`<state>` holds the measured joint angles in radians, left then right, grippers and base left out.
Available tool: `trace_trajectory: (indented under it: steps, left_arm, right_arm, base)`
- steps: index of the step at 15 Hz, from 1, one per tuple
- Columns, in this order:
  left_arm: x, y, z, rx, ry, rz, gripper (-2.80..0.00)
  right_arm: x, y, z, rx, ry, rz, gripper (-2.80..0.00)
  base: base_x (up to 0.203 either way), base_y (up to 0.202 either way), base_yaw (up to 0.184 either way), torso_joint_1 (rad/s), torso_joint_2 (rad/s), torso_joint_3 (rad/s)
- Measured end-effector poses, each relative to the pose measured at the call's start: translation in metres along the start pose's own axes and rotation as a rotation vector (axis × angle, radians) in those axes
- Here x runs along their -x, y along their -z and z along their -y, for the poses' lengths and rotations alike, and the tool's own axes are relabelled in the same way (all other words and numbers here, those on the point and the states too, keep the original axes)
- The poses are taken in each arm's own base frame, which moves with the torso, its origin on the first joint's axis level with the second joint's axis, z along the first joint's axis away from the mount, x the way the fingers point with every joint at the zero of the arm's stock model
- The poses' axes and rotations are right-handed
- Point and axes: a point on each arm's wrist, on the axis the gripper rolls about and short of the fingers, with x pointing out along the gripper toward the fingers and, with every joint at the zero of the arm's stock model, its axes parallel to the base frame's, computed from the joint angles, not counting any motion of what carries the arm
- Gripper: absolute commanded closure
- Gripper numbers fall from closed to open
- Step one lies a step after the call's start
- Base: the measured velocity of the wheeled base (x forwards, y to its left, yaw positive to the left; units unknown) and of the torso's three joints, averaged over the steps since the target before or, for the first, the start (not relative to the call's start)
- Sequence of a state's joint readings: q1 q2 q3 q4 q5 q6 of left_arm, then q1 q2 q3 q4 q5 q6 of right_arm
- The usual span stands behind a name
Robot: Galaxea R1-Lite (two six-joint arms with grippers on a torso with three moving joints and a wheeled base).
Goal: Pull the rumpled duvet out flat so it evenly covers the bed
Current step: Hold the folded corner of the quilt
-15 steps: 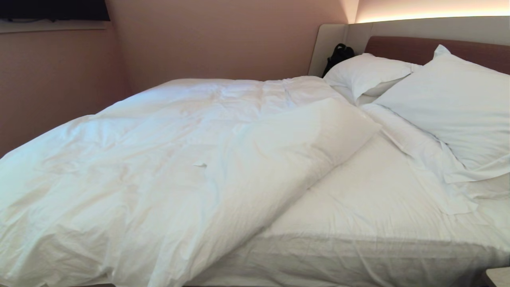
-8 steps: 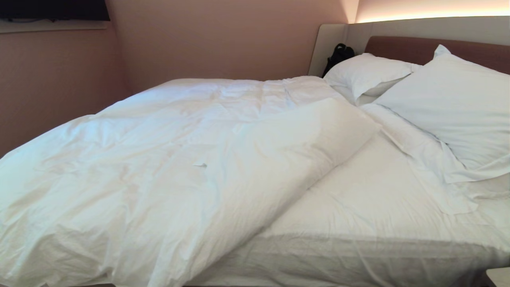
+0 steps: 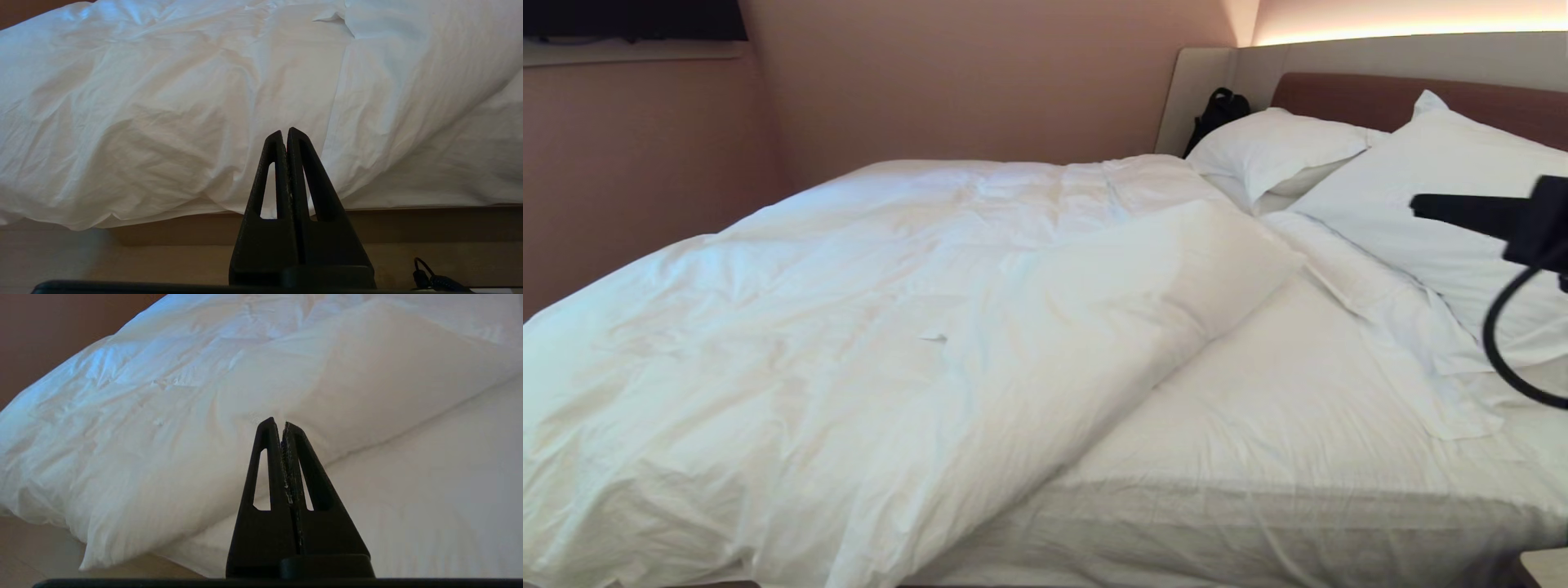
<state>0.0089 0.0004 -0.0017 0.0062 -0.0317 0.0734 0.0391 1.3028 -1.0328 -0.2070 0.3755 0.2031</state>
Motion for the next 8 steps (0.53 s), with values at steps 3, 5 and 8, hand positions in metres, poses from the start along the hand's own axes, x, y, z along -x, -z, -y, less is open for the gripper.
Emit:
trace_trajectory:
  steps: [3, 5, 8]
  left_arm:
    - [0.000, 0.000, 0.000, 0.000, 0.000, 0.000, 0.00]
    - [0.000, 0.000, 0.000, 0.000, 0.000, 0.000, 0.00]
    - [0.000, 0.000, 0.000, 0.000, 0.000, 0.000, 0.00]
  right_arm:
    - [-0.064, 0.002, 0.014, -0.061, -0.037, -0.048, 0.00]
    - [-0.103, 0.013, 0.019, -0.088, -0.060, -0.096, 0.00]
    - [-0.153, 0.034, 0.015, -0.098, -0.102, -0.156, 0.00]
  base:
    - [0.000, 0.000, 0.000, 0.000, 0.00, 0.000]
    - [0.000, 0.000, 0.000, 0.000, 0.00, 0.000]
    - [0.000, 0.000, 0.000, 0.000, 0.00, 0.000]
